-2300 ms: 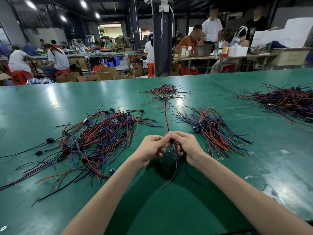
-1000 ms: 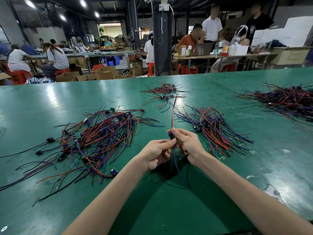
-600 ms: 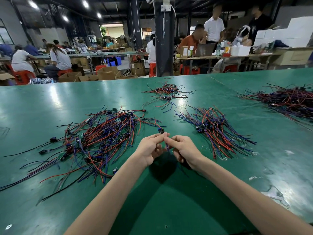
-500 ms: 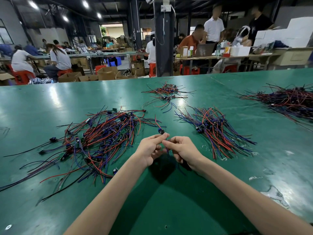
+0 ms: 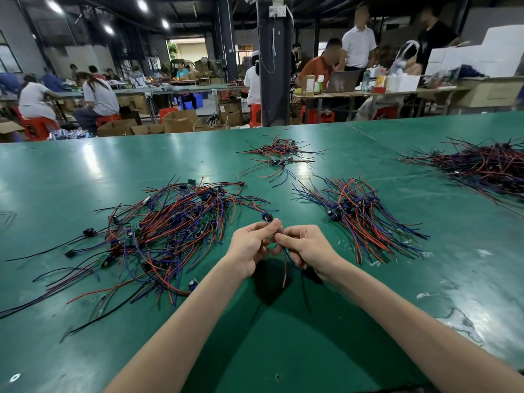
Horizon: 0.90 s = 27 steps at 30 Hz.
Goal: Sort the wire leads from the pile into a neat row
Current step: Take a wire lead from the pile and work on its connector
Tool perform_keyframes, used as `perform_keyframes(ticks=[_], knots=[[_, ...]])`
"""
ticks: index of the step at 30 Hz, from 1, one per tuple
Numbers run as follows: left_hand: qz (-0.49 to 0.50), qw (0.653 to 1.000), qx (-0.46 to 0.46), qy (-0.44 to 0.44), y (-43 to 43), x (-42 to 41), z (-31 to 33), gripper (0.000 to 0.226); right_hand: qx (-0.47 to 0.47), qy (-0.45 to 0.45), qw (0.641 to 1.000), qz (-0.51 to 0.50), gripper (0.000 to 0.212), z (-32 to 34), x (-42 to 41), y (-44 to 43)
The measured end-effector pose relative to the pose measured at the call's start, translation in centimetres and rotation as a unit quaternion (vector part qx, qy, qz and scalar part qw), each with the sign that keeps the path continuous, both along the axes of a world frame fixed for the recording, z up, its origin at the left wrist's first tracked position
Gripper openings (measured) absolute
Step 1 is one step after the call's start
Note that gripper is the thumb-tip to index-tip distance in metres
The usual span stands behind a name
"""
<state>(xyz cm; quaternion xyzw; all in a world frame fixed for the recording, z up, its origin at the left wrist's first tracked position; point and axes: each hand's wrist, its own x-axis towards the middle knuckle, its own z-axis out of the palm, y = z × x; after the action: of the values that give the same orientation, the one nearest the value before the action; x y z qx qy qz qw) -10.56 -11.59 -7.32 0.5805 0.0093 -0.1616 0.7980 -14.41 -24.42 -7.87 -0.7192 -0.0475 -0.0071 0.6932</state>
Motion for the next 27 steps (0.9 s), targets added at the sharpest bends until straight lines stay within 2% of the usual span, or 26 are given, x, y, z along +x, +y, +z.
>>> perform_keyframes(ticks=[4, 9, 16, 27], knots=[[0.033, 0.999, 0.021, -0.018, 0.0, 0.1, -0.1, 0.011, 0.012, 0.005, 1.000, 0.007, 0.016, 0.2, -0.2, 0.1], [0.095, 0.995, 0.006, -0.026, 1.1, 0.8, 0.5, 0.015, -0.026, 0.011, 0.999, 0.043, 0.012, 0.3, -0.6, 0.7], [0.132, 0.990, -0.024, -0.037, 2.9, 1.9, 1.7, 0.012, -0.049, 0.005, 0.996, 0.081, 0.010, 0.6, -1.1, 0.9], [0.154, 0.987, -0.027, -0.041, 3.5, 2.4, 1.4, 0.013, -0.050, 0.071, 0.994, 0.071, 0.018, 0.4, -0.6, 1.0]])
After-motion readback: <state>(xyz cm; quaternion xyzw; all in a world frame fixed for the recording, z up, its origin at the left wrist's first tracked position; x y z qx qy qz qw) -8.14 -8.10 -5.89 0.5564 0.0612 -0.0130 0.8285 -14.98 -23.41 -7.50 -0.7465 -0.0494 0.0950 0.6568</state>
